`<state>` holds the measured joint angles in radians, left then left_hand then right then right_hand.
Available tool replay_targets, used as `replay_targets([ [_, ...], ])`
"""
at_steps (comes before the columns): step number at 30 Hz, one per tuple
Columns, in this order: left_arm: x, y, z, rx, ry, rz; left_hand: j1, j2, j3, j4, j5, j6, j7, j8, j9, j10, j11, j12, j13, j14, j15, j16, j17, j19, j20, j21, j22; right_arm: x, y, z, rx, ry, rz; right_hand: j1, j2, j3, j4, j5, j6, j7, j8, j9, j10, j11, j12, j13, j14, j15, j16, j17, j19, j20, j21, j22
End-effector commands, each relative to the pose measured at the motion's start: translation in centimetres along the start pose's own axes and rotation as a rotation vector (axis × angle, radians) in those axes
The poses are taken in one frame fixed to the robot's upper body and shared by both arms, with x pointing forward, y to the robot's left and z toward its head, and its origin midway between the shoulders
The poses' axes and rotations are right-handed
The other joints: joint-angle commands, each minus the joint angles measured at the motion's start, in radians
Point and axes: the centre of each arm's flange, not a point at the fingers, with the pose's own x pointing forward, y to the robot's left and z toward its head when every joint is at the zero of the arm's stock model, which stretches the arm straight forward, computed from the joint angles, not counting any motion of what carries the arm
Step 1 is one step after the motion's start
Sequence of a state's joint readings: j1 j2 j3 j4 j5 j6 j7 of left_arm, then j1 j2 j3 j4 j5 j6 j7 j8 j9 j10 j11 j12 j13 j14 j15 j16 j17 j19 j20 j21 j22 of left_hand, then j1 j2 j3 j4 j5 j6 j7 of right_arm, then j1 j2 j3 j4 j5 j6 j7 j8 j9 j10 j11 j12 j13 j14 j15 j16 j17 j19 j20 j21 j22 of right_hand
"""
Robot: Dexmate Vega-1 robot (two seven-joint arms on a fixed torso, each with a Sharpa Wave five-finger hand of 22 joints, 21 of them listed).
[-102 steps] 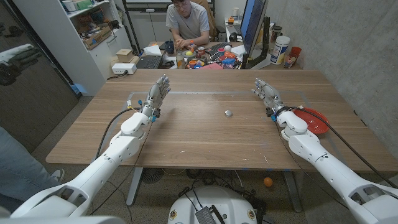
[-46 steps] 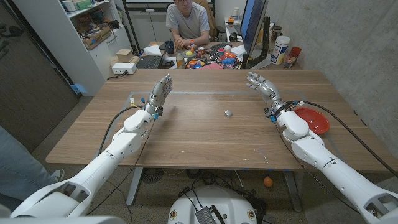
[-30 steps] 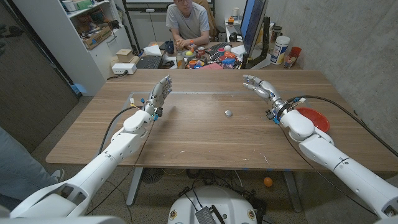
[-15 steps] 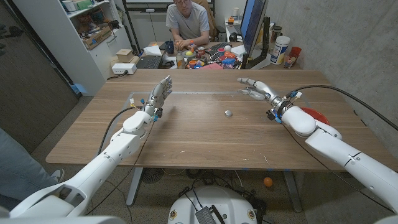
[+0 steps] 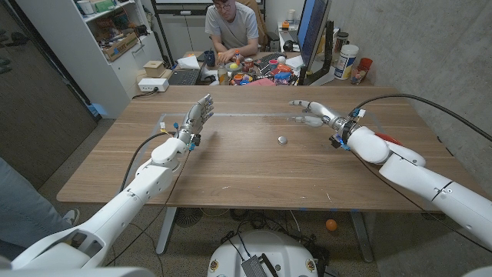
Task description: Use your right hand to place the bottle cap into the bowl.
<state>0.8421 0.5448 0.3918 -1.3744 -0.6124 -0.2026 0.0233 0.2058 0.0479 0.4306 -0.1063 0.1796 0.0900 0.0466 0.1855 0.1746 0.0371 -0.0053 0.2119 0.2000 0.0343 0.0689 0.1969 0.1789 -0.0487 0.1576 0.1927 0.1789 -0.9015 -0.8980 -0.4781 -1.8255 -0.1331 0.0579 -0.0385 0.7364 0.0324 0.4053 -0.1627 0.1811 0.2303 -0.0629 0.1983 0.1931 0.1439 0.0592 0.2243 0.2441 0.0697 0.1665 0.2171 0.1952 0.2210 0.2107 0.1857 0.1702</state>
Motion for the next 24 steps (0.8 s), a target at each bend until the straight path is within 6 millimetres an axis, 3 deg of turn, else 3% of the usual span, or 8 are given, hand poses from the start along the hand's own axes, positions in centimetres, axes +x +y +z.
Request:
replay_targets([
  [1,0.1,-0.2,0.2,0.013,0.0,-0.004,0.002,0.01,0.003,-0.003,-0.001,0.011,-0.003,0.009,0.005,0.006,-0.001,0.008,0.0,0.008,0.016,0.005,0.004,0.001,0.013,0.007,0.006,0.9,-0.3,1.6,-0.275,0.065,0.11,0.006,-0.016,-0.003,-0.002,0.001,0.006,-0.01,0.002,0.004,-0.001,0.008,-0.005,0.002,0.022,0.006,0.009,-0.001,0.022,0.001,0.012,0.002],
  [7,0.1,-0.3,0.1,0.01,0.005,-0.004,0.002,0.011,0.003,-0.003,-0.002,0.013,-0.005,0.008,0.005,0.007,-0.005,0.008,0.0,0.018,0.032,0.007,0.004,0.003,0.02,0.008,0.006,1.5,-0.1,2.3,-0.374,0.088,0.17,0.011,-0.026,-0.003,-0.005,0.003,0.0,-0.017,0.0,0.004,0.008,0.014,-0.003,0.0,0.035,0.007,0.011,-0.002,0.036,0.002,0.015,0.003],
  [13,-0.2,-0.1,0.2,0.015,0.009,0.006,0.001,0.012,0.004,-0.004,-0.002,0.014,-0.005,0.008,0.005,0.008,-0.009,0.008,0.0,0.021,0.041,0.006,0.004,0.005,0.025,0.009,0.006,2.2,0.7,3.4,-0.466,0.141,0.22,0.035,-0.033,0.005,-0.013,0.008,-0.017,-0.046,-0.004,0.004,0.008,0.009,-0.005,-0.003,0.042,0.001,0.01,-0.003,0.05,0.003,0.017,0.003],
  [20,-0.1,-0.1,0.5,0.017,0.004,0.011,0.001,0.014,0.004,-0.004,-0.002,0.013,-0.007,0.007,0.005,0.007,-0.009,0.007,0.0,0.026,0.047,0.006,0.004,0.005,0.029,0.01,0.006,2.7,1.6,3.6,-0.498,0.122,0.257,0.051,-0.041,0.009,-0.016,0.011,-0.018,-0.05,-0.002,0.004,0.01,0.006,-0.005,-0.004,0.052,-0.005,0.012,-0.003,0.059,0.004,0.018,0.003],
  [24,-0.2,-0.3,0.5,0.019,0.009,0.015,0.002,0.016,0.006,-0.005,-0.002,0.016,-0.008,0.007,0.006,0.007,-0.011,0.007,0.0,0.035,0.058,0.007,0.004,0.005,0.032,0.01,0.007,2.8,2.3,3.5,-0.514,0.117,0.282,0.064,-0.055,0.01,-0.016,0.012,0.006,-0.075,0.007,0.003,0.013,0.005,-0.005,-0.007,0.055,-0.012,0.009,-0.004,0.07,0.005,0.019,0.004],
])
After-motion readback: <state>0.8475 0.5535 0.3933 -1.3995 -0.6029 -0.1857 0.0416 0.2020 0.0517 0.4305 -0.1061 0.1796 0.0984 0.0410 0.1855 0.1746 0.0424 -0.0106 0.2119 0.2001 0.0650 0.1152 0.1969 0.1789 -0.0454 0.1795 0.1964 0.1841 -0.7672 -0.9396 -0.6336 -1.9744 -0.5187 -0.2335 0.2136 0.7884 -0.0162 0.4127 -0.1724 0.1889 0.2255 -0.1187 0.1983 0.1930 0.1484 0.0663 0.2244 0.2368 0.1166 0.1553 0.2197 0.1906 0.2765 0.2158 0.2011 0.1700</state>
